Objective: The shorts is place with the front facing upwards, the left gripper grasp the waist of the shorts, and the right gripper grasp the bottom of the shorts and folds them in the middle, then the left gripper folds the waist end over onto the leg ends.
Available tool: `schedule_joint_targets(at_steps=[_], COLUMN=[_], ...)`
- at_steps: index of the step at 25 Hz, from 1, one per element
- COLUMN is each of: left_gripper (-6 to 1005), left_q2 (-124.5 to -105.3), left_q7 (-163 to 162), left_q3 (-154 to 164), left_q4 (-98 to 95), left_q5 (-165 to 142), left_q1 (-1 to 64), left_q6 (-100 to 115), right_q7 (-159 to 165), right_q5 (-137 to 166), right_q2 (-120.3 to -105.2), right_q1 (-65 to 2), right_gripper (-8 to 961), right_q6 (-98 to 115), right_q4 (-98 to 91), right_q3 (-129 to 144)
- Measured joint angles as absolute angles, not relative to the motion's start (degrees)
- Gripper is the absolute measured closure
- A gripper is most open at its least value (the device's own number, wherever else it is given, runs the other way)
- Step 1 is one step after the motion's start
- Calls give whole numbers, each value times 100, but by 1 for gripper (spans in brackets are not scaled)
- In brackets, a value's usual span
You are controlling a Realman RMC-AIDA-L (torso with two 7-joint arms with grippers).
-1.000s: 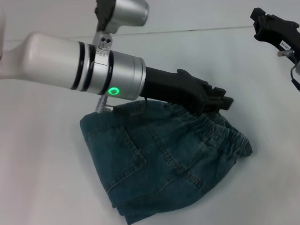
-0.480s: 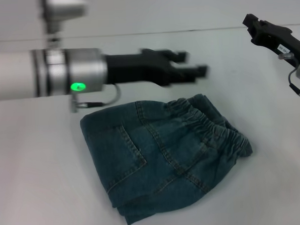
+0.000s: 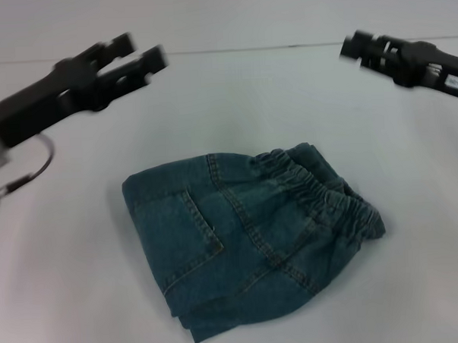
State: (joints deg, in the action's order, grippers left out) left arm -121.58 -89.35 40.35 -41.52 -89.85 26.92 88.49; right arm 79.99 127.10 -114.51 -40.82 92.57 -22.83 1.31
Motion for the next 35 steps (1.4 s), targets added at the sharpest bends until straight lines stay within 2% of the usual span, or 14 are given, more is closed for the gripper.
schedule_joint_targets(at_steps=[3,6,9,14,18,35], left_gripper=[63,63,63,63,63,63], left_q2=[-11959,-11836,-11797,-11776,-11768,-11751], left_q7=[-8852,-8865,-8940,-9118,-9364,-9731], left_q3=[3996,3784,3325,3024,3044,3158], left_q4=[-4111,-4254,-4486,-4708,-4807,-4919], left_q5=[-9064,-9411,-10211,-11257,-11812,-12317], left_q1=[2339,2067,1943,1901,1953,2079], left_q6=[9141,9462,9892,10170,10264,10550], right_q7=[8361,8736,9152,9727,9858,9836], right_q5=[12711,12711,12713,12820,13174,13588], right_q2=[-11382,-11348,-11286,-11079,-11061,-11156], right_q1=[-4045,-3916,-3767,-3603,-3567,-3548], right_gripper=[632,510,372,155,13,6], right_q6=[10242,10865,11153,11153,11099,10843], right_q4=[-3015,-3677,-4156,-4308,-4362,-4380], right_q3=[1111,1846,2424,3132,3169,3166])
